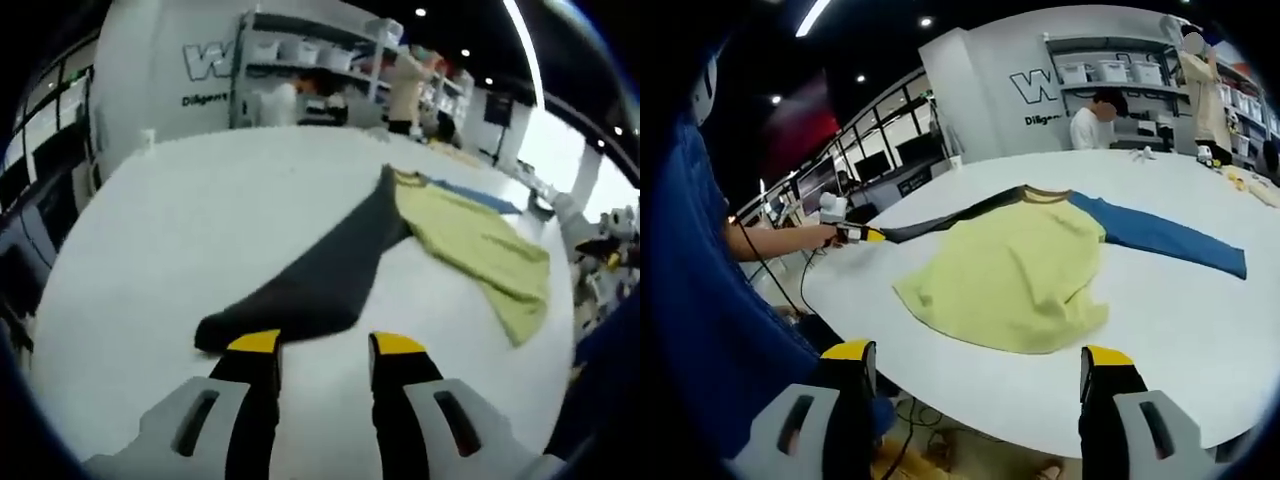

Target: Fold the garment on the visible template until the final outline fits inside the template.

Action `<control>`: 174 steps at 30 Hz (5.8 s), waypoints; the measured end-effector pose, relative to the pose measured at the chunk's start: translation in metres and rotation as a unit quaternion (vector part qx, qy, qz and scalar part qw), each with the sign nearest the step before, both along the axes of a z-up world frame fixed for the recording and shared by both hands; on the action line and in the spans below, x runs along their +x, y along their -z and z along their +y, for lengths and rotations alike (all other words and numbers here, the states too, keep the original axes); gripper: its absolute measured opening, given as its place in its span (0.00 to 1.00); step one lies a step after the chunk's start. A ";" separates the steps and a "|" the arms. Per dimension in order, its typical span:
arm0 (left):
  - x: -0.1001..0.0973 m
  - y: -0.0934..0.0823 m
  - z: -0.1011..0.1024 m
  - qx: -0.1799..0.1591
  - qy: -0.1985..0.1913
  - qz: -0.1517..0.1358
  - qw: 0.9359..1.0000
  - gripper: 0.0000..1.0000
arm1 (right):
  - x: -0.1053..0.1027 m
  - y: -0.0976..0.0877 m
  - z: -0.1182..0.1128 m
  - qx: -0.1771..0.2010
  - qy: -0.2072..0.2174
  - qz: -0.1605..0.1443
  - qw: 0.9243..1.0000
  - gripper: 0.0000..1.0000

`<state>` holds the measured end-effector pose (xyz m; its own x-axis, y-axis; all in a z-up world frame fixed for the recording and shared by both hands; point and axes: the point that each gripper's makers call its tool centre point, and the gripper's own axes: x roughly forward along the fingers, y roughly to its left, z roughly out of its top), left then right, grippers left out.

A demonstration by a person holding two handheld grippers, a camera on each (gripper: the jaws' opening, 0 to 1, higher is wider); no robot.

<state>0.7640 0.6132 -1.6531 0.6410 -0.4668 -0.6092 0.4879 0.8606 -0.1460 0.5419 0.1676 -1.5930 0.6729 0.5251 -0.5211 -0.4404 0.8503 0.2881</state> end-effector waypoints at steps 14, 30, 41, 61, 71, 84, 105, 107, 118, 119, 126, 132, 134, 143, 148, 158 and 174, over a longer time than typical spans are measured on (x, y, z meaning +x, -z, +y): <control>0.046 -0.005 0.019 -0.013 -0.021 -0.018 1.000 0.36 | -0.003 0.001 0.000 -0.010 0.011 0.013 1.000 0.82; 0.009 -0.014 -0.018 0.071 0.028 -0.079 0.994 0.44 | -0.001 0.002 0.011 -0.008 0.005 0.020 1.000 0.82; 0.033 0.010 -0.006 0.148 -0.062 -0.102 0.982 0.50 | -0.003 -0.009 0.015 -0.003 0.012 0.006 1.000 0.82; 0.048 -0.015 0.017 0.182 -0.113 -0.155 0.964 0.29 | -0.014 -0.005 -0.007 0.001 0.044 0.010 0.999 0.82; 0.066 -0.017 0.040 0.159 -0.132 -0.142 0.968 0.25 | -0.014 -0.006 0.000 -0.001 0.043 0.013 0.999 0.82; 0.094 -0.007 0.082 0.125 -0.162 -0.102 0.974 0.30 | -0.011 -0.010 0.002 -0.006 0.058 0.015 0.998 0.82; 0.135 -0.012 0.131 0.084 -0.156 -0.058 0.982 0.30 | -0.014 -0.007 0.012 -0.018 0.057 0.030 0.998 0.82; 0.137 -0.016 0.139 0.088 -0.154 -0.061 0.982 0.31 | -0.014 -0.007 0.016 -0.018 0.055 0.030 0.998 0.82; 0.129 -0.020 0.149 0.107 -0.128 -0.073 0.983 0.30 | -0.004 -0.003 0.027 -0.012 0.044 0.029 0.999 0.82; 0.131 -0.023 0.147 0.107 -0.129 -0.076 0.983 0.30 | -0.004 -0.003 0.028 -0.012 0.042 0.028 0.999 0.82; 0.125 -0.038 0.155 0.097 -0.141 -0.091 0.981 0.31 | -0.001 -0.003 0.032 -0.006 0.043 0.021 0.999 0.81; 0.105 -0.044 0.125 0.077 -0.116 -0.107 0.984 0.32 | 0.001 0.000 0.032 0.002 0.044 0.014 0.999 0.81; 0.089 -0.047 0.109 0.066 -0.105 -0.107 0.987 0.33 | 0.002 0.002 0.031 0.004 0.045 0.012 0.999 0.81; 0.011 -0.044 0.023 0.044 -0.021 -0.086 0.995 0.40 | 0.006 0.007 0.014 0.009 0.030 0.000 1.000 0.79; -0.031 -0.046 -0.033 0.004 0.015 -0.076 0.997 0.41 | 0.012 0.012 -0.006 0.016 0.020 -0.009 1.000 0.78; -0.106 -0.022 -0.125 -0.031 0.077 -0.018 0.996 0.36 | 0.014 0.019 -0.027 0.026 -0.004 -0.015 1.000 0.75; -0.123 0.015 -0.184 -0.042 0.056 0.066 0.995 0.33 | 0.008 0.028 -0.046 0.045 -0.019 -0.016 0.999 0.74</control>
